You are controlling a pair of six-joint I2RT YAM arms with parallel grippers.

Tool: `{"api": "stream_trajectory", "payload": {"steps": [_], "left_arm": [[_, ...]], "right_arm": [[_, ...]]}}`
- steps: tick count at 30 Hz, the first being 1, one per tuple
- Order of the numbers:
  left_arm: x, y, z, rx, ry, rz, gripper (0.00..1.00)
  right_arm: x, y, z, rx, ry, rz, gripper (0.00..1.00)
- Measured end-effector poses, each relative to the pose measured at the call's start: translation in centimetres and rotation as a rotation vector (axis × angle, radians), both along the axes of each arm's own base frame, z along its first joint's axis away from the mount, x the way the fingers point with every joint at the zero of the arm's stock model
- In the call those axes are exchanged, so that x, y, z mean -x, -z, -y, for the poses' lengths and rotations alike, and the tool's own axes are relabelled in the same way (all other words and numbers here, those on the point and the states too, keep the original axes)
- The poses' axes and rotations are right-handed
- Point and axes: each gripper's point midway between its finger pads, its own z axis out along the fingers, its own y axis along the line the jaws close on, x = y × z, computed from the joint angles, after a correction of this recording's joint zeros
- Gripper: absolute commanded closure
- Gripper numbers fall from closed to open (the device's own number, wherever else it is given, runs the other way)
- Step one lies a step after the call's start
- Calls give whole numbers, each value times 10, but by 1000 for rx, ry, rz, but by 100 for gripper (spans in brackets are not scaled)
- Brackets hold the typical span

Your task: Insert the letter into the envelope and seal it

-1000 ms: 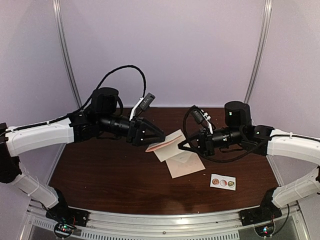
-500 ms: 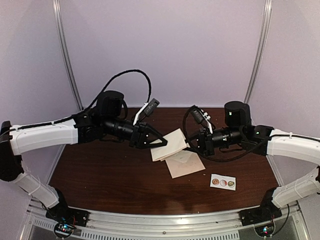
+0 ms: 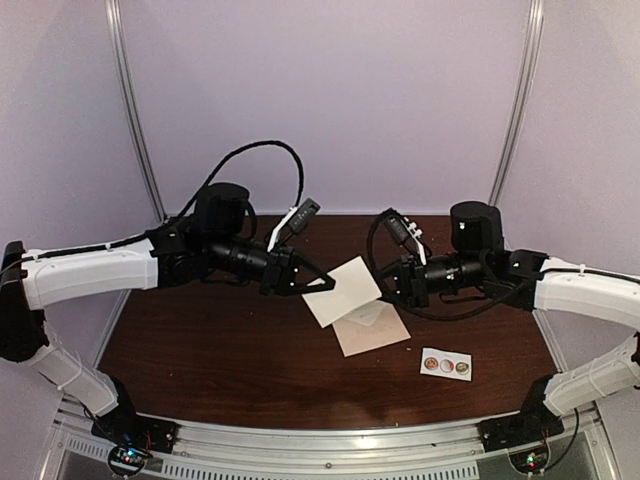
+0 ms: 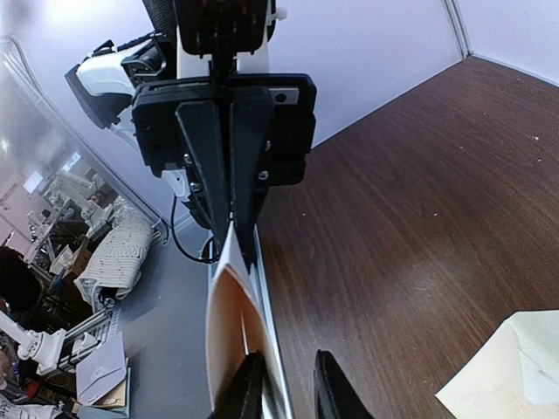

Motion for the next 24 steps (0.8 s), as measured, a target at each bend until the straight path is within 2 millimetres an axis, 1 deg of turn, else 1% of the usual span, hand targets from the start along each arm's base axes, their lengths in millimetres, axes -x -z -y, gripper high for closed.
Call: {"api": "stream_trajectory", "payload": {"steps": [2,3,4,7,10,12,14,16,18,20,22,23,24], "left_arm": [[-1,0,0,7,-5,8,100],[-1,1,0,9,-10,9,100],[-1,1,-1,15,-17,13,100],[-2,1,-4,33,-44,22,100],[-5,-5,-9,63,-93,42,100],[-7,-12,-13,96,-123,58,100],[-8,-19,-14,124,-137,67,100],[-9,-23,-13,141,-147,73,100],[-9,-24,-13,145,-147,73,100],[-8,-23,-11,145,-141,73,100],[-6,-21,-10,141,-135,71,100],[-5,-20,-9,138,-132,70,100],[-5,-18,-9,134,-131,68,100]], "right_arm": [[-7,-5,6,-10,36,8,61],[-11,-8,10,-21,57,12,52],[-14,-13,14,-36,78,20,47],[-17,-27,27,-92,126,32,35],[-17,-39,32,-155,145,39,23],[-15,-42,30,-184,138,33,18],[-13,-40,27,-196,131,17,17],[-10,-40,22,-206,117,13,19],[-8,-40,18,-211,104,9,24],[-6,-36,13,-205,87,2,36],[-4,-33,8,-195,70,-7,50],[-4,-32,5,-191,62,-8,59],[-3,-30,3,-185,53,-11,70]]}}
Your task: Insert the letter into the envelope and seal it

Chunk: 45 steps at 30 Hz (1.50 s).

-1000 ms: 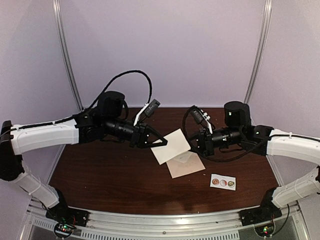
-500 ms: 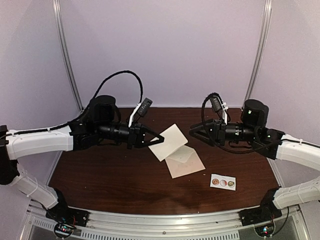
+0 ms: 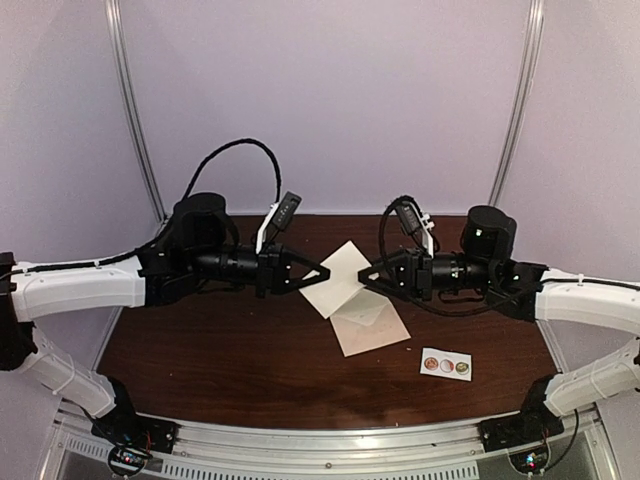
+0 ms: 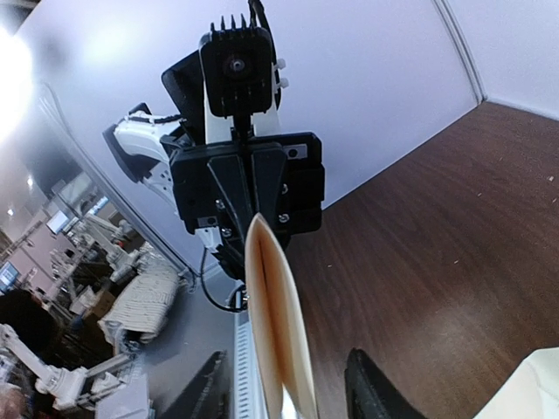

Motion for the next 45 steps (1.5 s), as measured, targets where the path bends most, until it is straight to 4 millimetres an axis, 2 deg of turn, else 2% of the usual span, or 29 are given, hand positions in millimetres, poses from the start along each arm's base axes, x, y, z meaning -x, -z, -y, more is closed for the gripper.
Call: {"api": "stream_trajectory", "payload": {"steps": [1,3,4,5,6,7,14,17,21,25,30,35,42,45], "left_arm": [[0,1,0,-3,1,-2,100],[0,4,1,-10,2,-5,100],[0,6,1,-16,2,-9,92],[0,8,1,-22,1,-12,80],[-1,9,2,-26,0,-14,74],[-2,10,2,-28,-2,-9,73],[-7,15,2,-30,-39,-26,77],[-6,24,-3,-14,-54,-53,77],[-1,35,-9,17,-65,-106,82],[1,34,-11,58,-66,-147,82],[3,19,-11,119,-47,-157,73],[8,7,-10,167,-7,-144,55],[17,-1,-12,203,44,-112,36],[20,-4,-12,212,60,-104,31]], "right_arm": [[1,1,-2,4,-7,0,83],[2,4,-6,11,-24,-5,99],[3,6,-7,15,-30,-7,100],[3,7,-8,18,-30,-11,100],[2,7,-8,20,-30,-10,100],[2,7,-8,21,-27,-12,100],[-1,-13,0,-48,31,32,100],[-2,-21,3,-75,47,50,100],[-3,-25,3,-91,57,50,100],[-3,-28,3,-103,58,52,100],[-3,-34,3,-127,59,67,100],[-3,-27,4,-117,61,52,100],[-4,-26,4,-117,68,45,100],[-4,-26,4,-116,67,43,100]]}}
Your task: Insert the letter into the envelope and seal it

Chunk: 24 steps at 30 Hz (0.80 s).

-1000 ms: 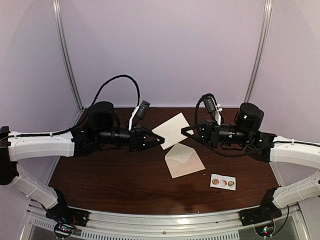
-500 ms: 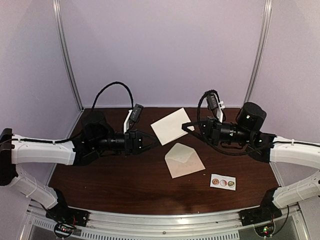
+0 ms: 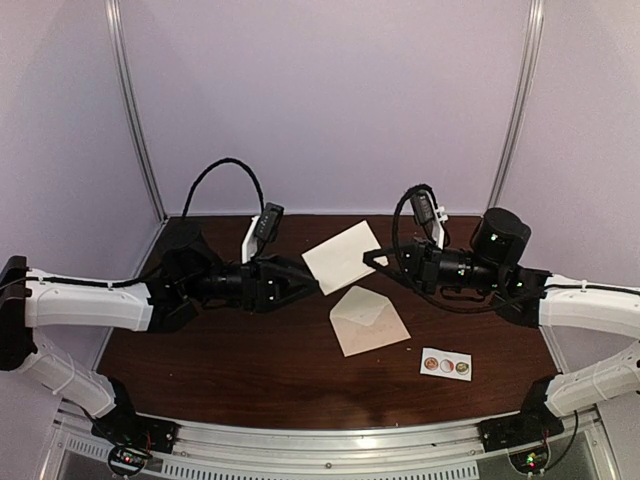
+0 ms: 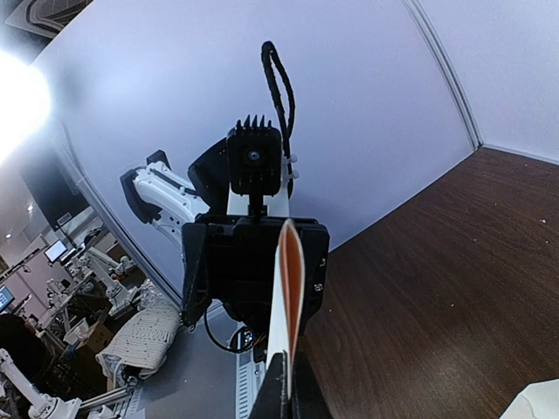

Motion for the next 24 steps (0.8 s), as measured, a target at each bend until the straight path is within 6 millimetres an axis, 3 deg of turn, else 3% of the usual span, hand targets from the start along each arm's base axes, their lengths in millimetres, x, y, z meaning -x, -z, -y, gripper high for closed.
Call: {"api": "stream_trajectory", "payload": {"steps": [2,5,11,13,16,18,24], "left_arm": [[2,-2,0,8,12,9,32],[3,-1,1,9,17,10,46],[-2,7,5,-11,-8,-4,89],[-6,8,6,-15,-25,-11,100],[-11,12,6,-32,-58,-19,100],[-15,18,7,-55,-80,-28,100],[-18,45,6,-164,-98,-34,100]], "right_arm": [[0,1,0,0,0,-3,100],[-1,2,-1,3,-1,-6,100],[0,1,-1,0,-2,-8,100],[0,1,-1,0,-2,-9,92],[-1,2,-1,2,-1,-9,66],[-2,5,0,10,1,-18,58],[-8,13,7,48,22,-19,49]]}}
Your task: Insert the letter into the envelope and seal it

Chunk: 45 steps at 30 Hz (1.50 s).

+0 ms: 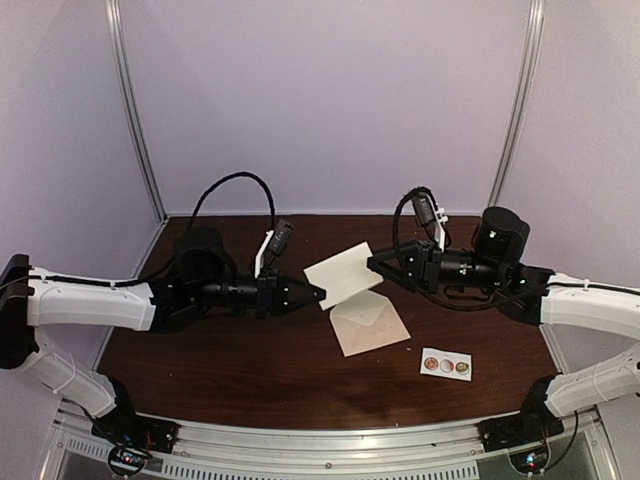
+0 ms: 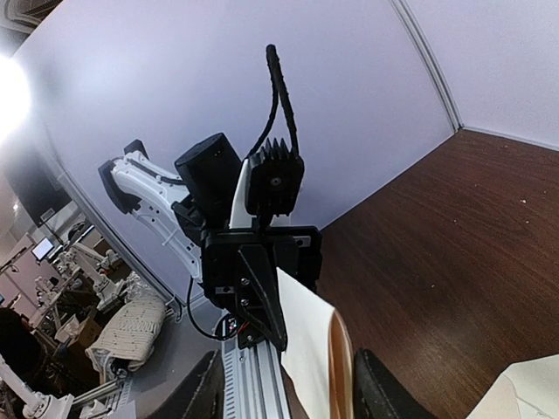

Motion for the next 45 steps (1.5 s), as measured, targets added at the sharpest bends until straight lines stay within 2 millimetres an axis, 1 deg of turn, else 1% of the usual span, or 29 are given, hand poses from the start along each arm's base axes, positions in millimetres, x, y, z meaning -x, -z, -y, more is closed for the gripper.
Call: {"api": "stream_trajectory", "payload": {"steps": [4,7,9,11,12,13,15,17,21,23,24,30,33,34,36,38,42,45], "left_arm": [[5,15,0,-69,29,5,100],[10,17,1,-90,58,17,100],[12,16,1,-100,76,28,100],[15,15,2,-105,91,40,100],[15,14,3,-108,95,44,100],[16,15,3,-111,100,46,100],[17,16,2,-118,105,47,100],[18,18,2,-125,110,48,100],[18,18,2,-123,114,62,59],[18,17,2,-120,110,63,49],[17,15,3,-109,104,57,48],[11,-10,7,21,33,59,45],[14,-26,12,100,-3,58,46],[16,-35,13,145,-17,63,46],[18,-43,12,203,-32,55,48],[17,-46,11,251,-48,41,50],[11,-43,14,290,-75,2,57],[9,-44,15,307,-83,-11,58]], "right_arm": [[0,-1,-2,41,-23,12,50],[2,-4,-7,56,-56,26,56],[3,-1,-10,69,-78,24,60],[4,6,-13,86,-104,13,68],[5,9,-14,94,-115,5,76],[6,13,-15,104,-126,-3,82],[7,17,-15,115,-136,-9,100],[8,18,-15,119,-142,-13,100],[9,16,-14,107,-139,-15,100],[9,14,-13,81,-132,-12,100],[10,13,-11,62,-126,-9,100],[8,10,-5,-44,-77,-19,100],[6,2,-1,-105,-40,-10,100],[5,-2,0,-131,-28,-4,100],[5,-10,4,-172,-8,8,100],[4,-18,8,-212,9,20,100],[4,-32,14,-274,34,40,100],[4,-36,16,-292,42,49,100]]}}
